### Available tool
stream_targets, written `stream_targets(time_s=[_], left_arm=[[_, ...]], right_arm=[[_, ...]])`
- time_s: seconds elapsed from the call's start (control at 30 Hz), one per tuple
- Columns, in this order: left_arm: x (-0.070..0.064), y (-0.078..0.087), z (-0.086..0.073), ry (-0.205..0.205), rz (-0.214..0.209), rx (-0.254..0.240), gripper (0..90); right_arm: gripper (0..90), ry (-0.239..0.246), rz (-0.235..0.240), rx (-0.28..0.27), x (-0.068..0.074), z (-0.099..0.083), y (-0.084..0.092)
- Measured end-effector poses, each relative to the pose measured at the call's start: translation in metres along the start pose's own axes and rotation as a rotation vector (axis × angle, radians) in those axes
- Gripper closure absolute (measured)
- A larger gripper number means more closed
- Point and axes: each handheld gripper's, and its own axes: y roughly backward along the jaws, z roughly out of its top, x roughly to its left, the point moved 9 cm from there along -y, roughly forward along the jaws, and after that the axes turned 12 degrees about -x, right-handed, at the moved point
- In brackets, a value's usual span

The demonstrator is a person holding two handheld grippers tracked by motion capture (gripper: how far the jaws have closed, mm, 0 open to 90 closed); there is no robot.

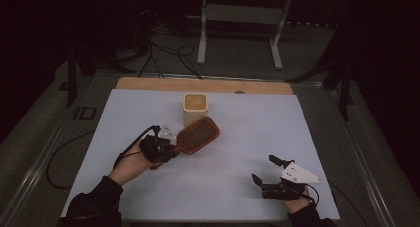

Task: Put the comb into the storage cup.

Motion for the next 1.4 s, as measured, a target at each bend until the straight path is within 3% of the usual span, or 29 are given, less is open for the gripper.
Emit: stream_targets(time_s=[0.37, 0.6, 0.9, 1.1, 1.4], left_arm=[[-0.006, -0.004, 0.016, 0.014, 0.004, -0.106, 73.5], [-0.012, -0.011, 0.022, 0.014, 0.004, -0.143, 73.5], [-0.019, -0.011, 0.029, 0.0, 0.021, -0.212, 73.5], [-0.022, -0.01, 0.034, 0.009, 0.044, -0.275, 73.4], [-0.028, -0.007, 0.041, 0.033, 0.056, -0.366, 73.4]], right_arm=[[10.1, -0.008, -0.001, 0.004, 0.001, 0.0, -0.001], [10.0, -0.013, -0.005, 0.005, 0.002, 0.002, -0.001], [10.0, 0.015, -0.008, 0.012, 0.008, 0.014, -0.001], [10.0, 0.018, -0.016, -0.016, 0.01, 0.042, 0.0], [10.0, 0.007, 0.007, -0.116, 0.007, 0.118, -0.016]])
